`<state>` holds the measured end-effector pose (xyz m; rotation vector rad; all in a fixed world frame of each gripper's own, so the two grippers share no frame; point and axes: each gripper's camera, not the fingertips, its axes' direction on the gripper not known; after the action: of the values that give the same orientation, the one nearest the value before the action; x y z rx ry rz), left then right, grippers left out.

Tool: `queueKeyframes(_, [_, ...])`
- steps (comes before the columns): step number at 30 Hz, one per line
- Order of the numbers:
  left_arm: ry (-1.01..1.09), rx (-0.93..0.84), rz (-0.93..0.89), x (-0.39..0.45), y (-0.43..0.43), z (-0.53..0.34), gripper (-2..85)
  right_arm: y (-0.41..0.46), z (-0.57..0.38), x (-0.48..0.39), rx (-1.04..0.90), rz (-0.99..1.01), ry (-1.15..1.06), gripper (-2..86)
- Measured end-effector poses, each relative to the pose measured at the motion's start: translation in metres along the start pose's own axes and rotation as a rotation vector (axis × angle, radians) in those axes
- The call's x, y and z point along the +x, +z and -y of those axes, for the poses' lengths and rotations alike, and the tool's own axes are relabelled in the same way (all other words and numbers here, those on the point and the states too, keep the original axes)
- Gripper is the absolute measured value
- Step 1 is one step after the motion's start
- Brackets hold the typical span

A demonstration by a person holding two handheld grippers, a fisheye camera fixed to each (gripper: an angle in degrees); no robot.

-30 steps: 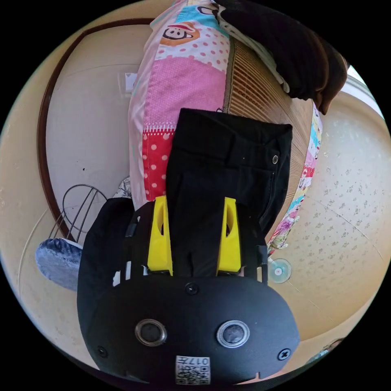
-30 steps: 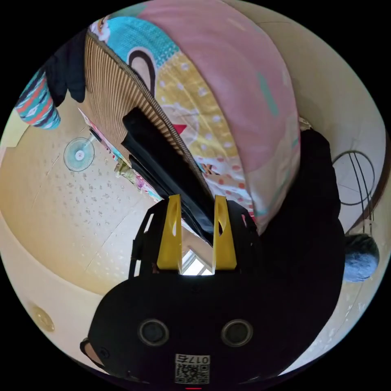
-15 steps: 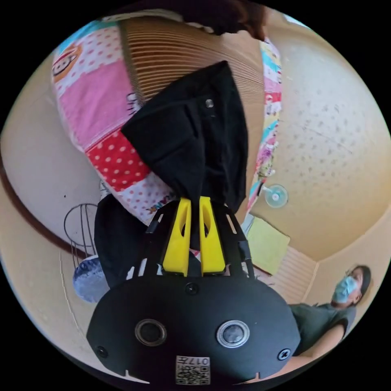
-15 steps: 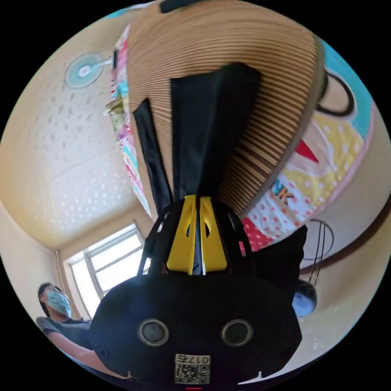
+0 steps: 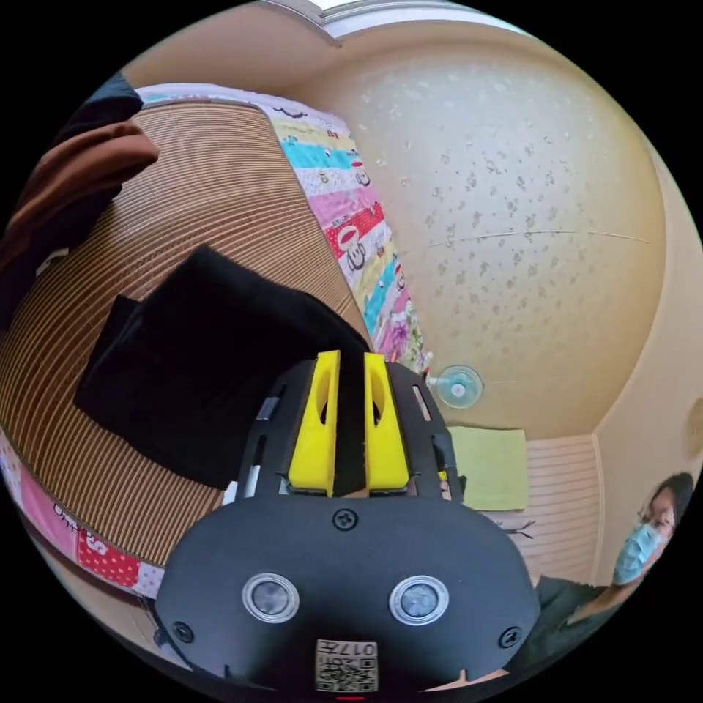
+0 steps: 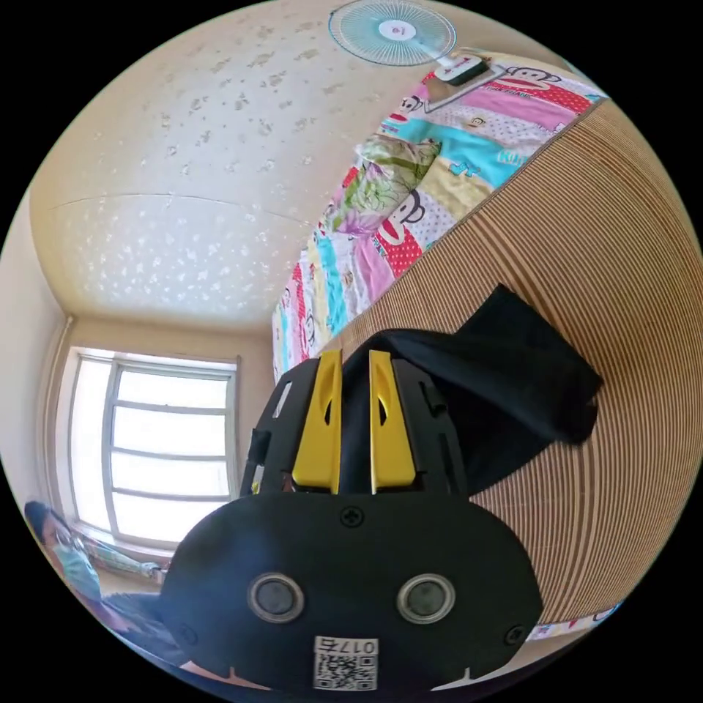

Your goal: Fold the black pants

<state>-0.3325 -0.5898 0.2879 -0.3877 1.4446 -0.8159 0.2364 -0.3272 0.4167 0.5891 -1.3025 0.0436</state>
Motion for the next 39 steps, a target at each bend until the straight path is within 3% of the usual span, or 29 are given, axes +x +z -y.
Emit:
queueKeyframes(4, [0.043,-0.282,0.249,-0.019,0.113,-0.005,5.7,0.105,0.003,0.001,-0.325,-0.215,-0.102,0.8])
queueKeyframes(6, [0.074,-0.497,0.405,-0.035,0.166,-0.024,4.8,0.156,-0.021,0.021,-0.533,-0.441,-0.139,0.6])
queueKeyframes(8, [0.203,-0.678,0.575,-0.052,0.209,-0.064,1.9,0.216,-0.085,0.069,-0.863,-0.763,-0.220,0.5])
queueKeyframes(9, [0.241,-0.662,0.579,-0.053,0.209,-0.073,0.8,0.221,-0.102,0.073,-0.871,-0.779,-0.279,0.5])
queueKeyframes(10, [0.276,-0.592,0.575,-0.054,0.198,-0.087,0.1,0.206,-0.129,0.064,-0.714,-0.794,-0.403,0.4])
queueKeyframes(12, [0.239,-0.534,0.543,-0.067,0.177,-0.104,-0.5,0.189,-0.164,0.068,-0.623,-0.805,-0.422,0.4])
queueKeyframes(16, [0.133,-0.553,0.547,-0.102,0.130,-0.143,-0.7,0.147,-0.233,0.106,-0.694,-0.697,-0.301,0.6])
queueKeyframes(21, [-0.050,-0.547,0.494,-0.142,0.062,-0.176,1.7,0.079,-0.284,0.177,-0.645,-0.390,0.119,1.3])
queueKeyframes(24, [-0.194,-0.269,0.495,-0.150,-0.016,-0.178,8.4,0.029,-0.305,0.226,-0.446,-0.082,0.361,2.8])
queueKeyframes(26, [-0.303,-0.054,0.514,-0.157,-0.068,-0.169,14.6,-0.010,-0.318,0.257,-0.202,0.128,0.476,5.9])
queueKeyframes(28, [-0.375,-0.021,0.532,-0.173,-0.080,-0.151,18.2,-0.027,-0.323,0.274,-0.066,0.184,0.560,9.5])
queueKeyframes(32, [-0.410,-0.129,0.559,-0.202,-0.052,-0.096,16.5,-0.028,-0.310,0.291,0.060,0.268,0.623,11.8])
queueKeyframes(36, [-0.416,-0.275,0.635,-0.190,-0.035,-0.053,10.1,-0.016,-0.283,0.281,0.044,0.261,0.643,3.8])
queueKeyframes(39, [-0.174,-0.304,0.343,-0.150,-0.056,-0.016,5.4,-0.018,-0.247,0.246,-0.005,0.322,0.511,1.8])
